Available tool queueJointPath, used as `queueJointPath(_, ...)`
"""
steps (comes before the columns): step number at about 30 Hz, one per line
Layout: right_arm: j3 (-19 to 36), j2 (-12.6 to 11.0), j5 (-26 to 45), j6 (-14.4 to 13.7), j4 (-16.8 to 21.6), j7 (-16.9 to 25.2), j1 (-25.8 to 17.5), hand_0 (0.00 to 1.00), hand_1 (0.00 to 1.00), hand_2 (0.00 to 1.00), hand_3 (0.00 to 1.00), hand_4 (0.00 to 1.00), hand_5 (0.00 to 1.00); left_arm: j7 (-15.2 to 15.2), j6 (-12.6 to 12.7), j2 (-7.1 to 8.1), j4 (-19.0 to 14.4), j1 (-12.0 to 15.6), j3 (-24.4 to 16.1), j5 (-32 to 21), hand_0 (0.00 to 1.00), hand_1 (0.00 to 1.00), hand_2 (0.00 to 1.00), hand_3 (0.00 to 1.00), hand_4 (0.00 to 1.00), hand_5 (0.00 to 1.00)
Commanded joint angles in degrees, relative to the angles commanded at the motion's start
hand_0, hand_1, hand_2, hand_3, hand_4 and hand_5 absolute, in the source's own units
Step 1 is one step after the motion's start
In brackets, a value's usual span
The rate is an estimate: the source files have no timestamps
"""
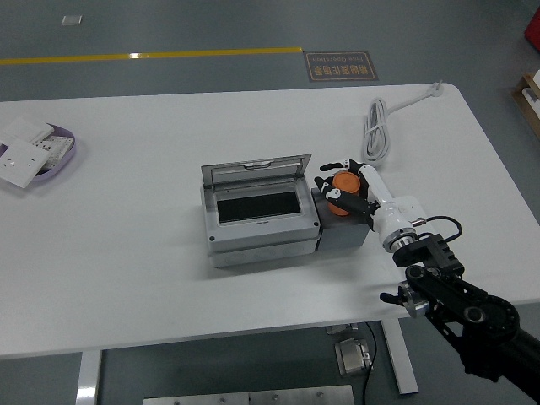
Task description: Pick up the cylinder from the cube,place it in the box,flap close box
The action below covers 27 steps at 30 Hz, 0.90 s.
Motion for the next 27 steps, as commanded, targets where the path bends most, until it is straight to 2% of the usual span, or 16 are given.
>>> queueJointPath(4, -0.12, 0.06, 0.32, -0.53, 0.1, 0.17, 0.03, 0.629, 0.501, 0.432, 0.541, 0.626, 0.133, -0.06, 0.0, 0.02, 0.01, -0.02, 0.07, -0.09, 0.629, 0.647, 0.625, 0.668, 0.722, 0.253)
queueJointPath(5, -0.18, 0.09, 0.41, -0.76, 0.19, 0.21, 0.04, 0.641, 0.494, 0.41, 0.488, 0.446, 0.002, -0.09, 0.01, 0.04, 0.01, -0.03, 0.05, -0.09, 0.629, 0.647, 0.625, 0.668, 0.722, 0.253)
queueJointPath(9, -0.2, 0.2, 0.56, -1.6, 0.63, 0.3, 0.22, 0.641, 0.494, 0.41, 0.488, 0.446, 0.002, -0.17, 0.03, 0.05, 0.01, -0.05, -0.1, -0.01, 0.629, 0.647, 0.625, 0.668, 0.722, 0.253)
queueJointPath(10, -0.18, 0.2, 0.62, -1.84, 0.77, 0.33, 0.28, 0.428, 0.374, 0.361, 0.362, 0.002, 0.002, -0.18, 0.04, 0.05, 0.02, -0.05, -0.12, 0.0, 0.629, 0.647, 0.625, 0.668, 0.722, 0.253)
queueJointPath(18, -0.11, -0.07, 2.43, -3.92, 3.2, 0.92, 0.38, 0.422, 0.365, 0.373, 0.338, 0.002, 0.002, -0.22, 0.13, 0.09, 0.08, -0.02, -0.43, 0.2, 0.629, 0.647, 0.625, 0.668, 0.722, 0.253)
queueJointPath(21, -0.34, -0.37, 1.99, -4.92, 5.9, 0.71, 0.54, 0.422, 0.365, 0.373, 0.338, 0.002, 0.002, -0.22, 0.15, 0.06, 0.11, 0.06, -0.35, 0.08, 0.629, 0.647, 0.625, 0.668, 0.722, 0.253)
queueJointPath(22, -0.45, -0.45, 1.69, -5.21, 6.65, 0.59, 0.59, 0.443, 0.379, 0.402, 0.336, 0.002, 0.002, -0.22, 0.16, 0.06, 0.13, 0.08, -0.29, 0.0, 0.629, 0.647, 0.625, 0.668, 0.722, 0.253)
queueJointPath(27, -2.67, -0.96, -3.91, -7.92, 12.05, -1.67, 0.86, 0.443, 0.379, 0.402, 0.336, 0.002, 0.002, -0.23, 0.22, 0.11, 0.22, 0.09, 0.22, -0.56, 0.629, 0.647, 0.625, 0.668, 0.722, 0.253)
